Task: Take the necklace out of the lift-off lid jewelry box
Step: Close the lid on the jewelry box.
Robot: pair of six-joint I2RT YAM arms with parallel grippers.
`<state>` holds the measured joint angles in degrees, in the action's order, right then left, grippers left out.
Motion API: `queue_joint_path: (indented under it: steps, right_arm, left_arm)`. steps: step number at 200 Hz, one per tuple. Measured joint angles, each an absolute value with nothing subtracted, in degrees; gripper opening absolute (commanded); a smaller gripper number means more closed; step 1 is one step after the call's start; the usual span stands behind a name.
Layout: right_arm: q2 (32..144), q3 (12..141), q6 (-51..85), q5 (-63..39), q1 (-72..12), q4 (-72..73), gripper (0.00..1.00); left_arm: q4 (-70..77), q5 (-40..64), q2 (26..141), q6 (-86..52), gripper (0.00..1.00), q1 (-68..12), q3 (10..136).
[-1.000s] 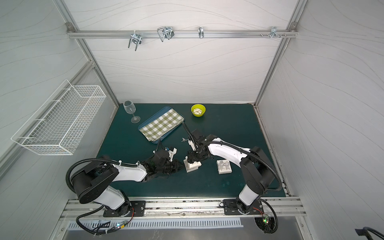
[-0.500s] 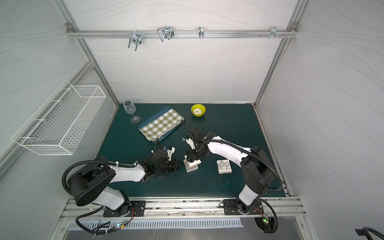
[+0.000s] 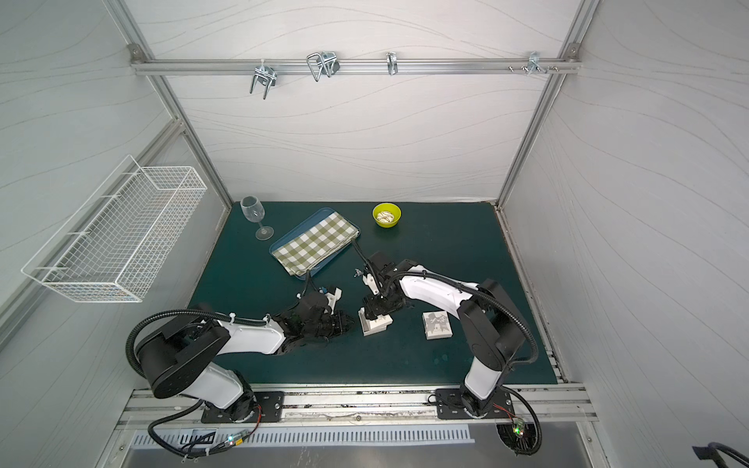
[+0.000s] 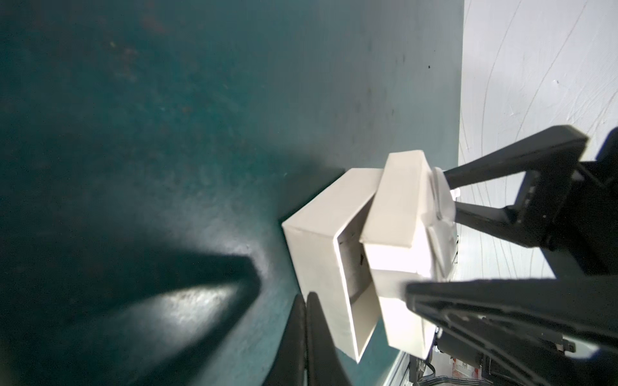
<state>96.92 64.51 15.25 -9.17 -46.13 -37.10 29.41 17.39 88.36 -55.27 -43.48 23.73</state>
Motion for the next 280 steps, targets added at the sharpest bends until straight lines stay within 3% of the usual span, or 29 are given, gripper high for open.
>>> queue_joint_path:
  steps: [280]
  right_arm:
    - [92.7,59.3,22.7,-9.9,-46.1,-33.6,0.68]
  left_arm:
    - [31.6,18.7,91.7,-55.9,0.06,-43.5,24.3]
